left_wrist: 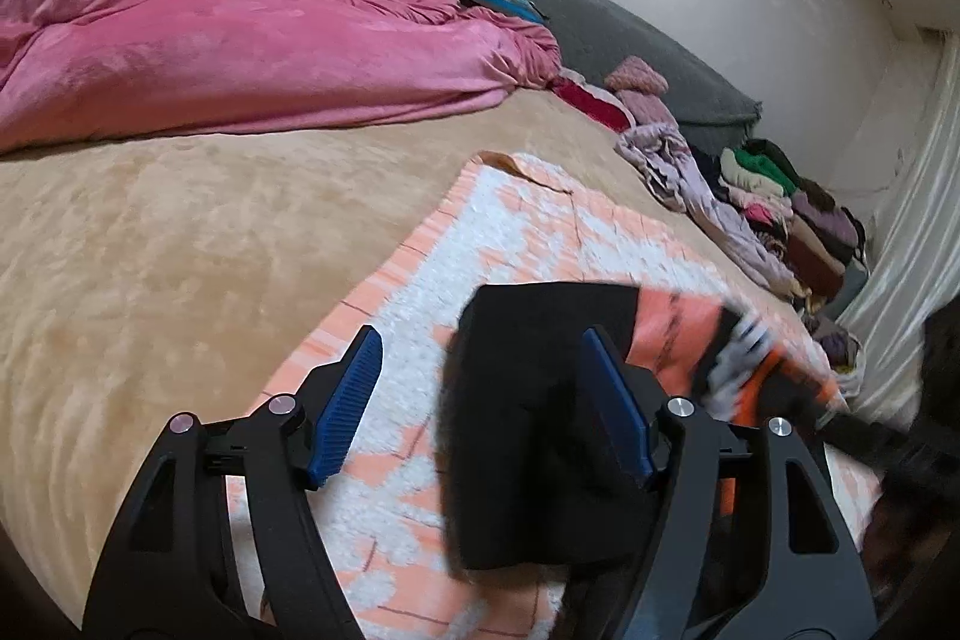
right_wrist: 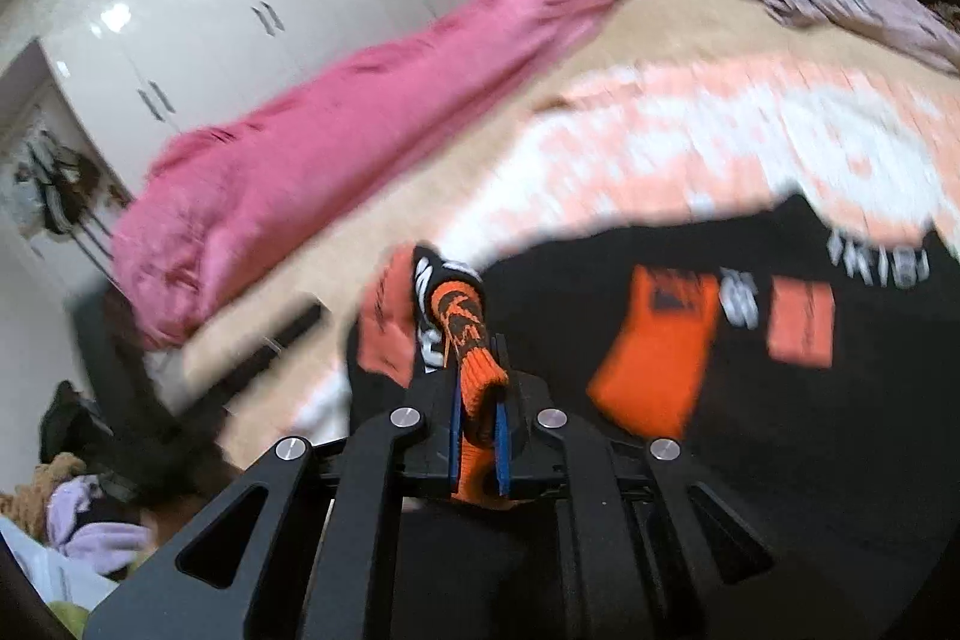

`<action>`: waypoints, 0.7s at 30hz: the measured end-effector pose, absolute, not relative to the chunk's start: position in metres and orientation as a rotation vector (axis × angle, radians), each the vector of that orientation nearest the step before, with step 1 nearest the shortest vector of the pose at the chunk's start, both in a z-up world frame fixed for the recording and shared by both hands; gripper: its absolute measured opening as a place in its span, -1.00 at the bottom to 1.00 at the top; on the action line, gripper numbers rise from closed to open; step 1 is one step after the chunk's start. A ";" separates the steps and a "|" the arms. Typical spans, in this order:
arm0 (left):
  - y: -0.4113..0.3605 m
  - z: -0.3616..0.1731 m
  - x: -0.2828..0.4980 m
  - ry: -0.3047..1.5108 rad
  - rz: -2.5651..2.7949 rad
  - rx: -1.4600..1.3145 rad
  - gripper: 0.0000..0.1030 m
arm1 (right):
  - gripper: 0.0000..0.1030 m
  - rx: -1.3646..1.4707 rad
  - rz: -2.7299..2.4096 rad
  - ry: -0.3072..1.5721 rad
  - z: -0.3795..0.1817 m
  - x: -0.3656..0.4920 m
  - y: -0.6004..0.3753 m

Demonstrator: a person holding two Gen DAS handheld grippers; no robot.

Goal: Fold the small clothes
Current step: 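Take the cuff with the right gripper and lower it onto the shirt while the left gripper releases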

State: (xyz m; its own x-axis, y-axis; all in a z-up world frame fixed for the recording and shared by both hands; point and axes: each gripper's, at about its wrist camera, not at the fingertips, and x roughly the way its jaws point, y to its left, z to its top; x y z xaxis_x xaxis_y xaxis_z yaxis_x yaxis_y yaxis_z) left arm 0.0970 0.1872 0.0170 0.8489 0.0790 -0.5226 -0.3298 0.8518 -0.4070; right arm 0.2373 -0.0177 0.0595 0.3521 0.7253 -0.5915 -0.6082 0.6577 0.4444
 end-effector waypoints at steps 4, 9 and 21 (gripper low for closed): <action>0.188 0.018 0.095 0.508 0.224 -0.512 0.19 | -0.87 0.162 0.888 0.736 0.111 0.243 -0.022; 0.184 0.018 0.097 0.519 0.205 -0.497 0.19 | -0.87 0.181 0.802 0.630 0.157 0.259 -0.068; 0.153 0.018 0.108 0.553 0.128 -0.398 0.25 | -0.87 0.136 0.477 0.758 0.108 0.288 -0.206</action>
State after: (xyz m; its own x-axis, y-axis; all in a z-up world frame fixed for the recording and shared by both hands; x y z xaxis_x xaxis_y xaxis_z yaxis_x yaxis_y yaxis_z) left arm 0.1076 0.1526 0.0175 0.8451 0.0123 -0.5345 -0.2240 0.9159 -0.3330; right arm 0.2880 -0.2062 0.1085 0.6261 0.4622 -0.6280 -0.3661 0.8853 0.2866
